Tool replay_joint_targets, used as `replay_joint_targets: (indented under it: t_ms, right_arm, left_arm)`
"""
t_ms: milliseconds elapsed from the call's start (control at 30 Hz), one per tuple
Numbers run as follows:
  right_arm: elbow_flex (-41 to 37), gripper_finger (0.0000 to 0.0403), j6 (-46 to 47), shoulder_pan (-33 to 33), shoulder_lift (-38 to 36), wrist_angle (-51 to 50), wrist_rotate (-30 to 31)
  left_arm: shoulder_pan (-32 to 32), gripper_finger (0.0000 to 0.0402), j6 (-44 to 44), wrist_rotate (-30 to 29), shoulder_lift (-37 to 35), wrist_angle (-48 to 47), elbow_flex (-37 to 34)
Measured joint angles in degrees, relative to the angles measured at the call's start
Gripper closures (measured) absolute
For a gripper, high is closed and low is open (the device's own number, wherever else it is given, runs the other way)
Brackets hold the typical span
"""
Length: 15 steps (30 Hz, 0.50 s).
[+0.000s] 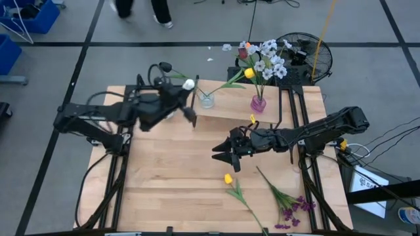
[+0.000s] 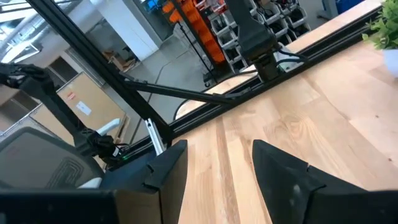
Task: Pick and place flowers into a vace then onto a shelf
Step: Put the white tulip into the transparent vase
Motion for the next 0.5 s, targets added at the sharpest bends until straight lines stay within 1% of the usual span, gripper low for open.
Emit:
replay_joint_targets:
  t_ms: [67,133,300,433,500]
  right_arm:
    - [0.0,0.023,1.53,0.0,0.0,-0.02,0.0]
    - [0.0,0.023,2.58,0.02,0.0,0.0,0.0]
    - [0.0,0.0231,4.25,0.02,0.0,-0.02,0.0]
    - [0.0,0.0231,4.17,0.02,0.0,-0.07,0.0]
    - [0.0,0.0232,3.8,0.02,0.0,-0.06,0.0]
  left_arm:
    - [0.92,0.0394,0.17,1.87,1.06,1.01,-0.07]
    - [1.51,0.0389,1.53,3.19,2.69,4.77,0.02]
    - [1.84,0.0397,5.74,3.12,3.21,9.53,-0.06]
    - [2.58,0.0386,6.73,2.84,3.15,9.58,0.07]
    - [3.06,0.0388,7.32,2.93,3.3,9.41,0.02]
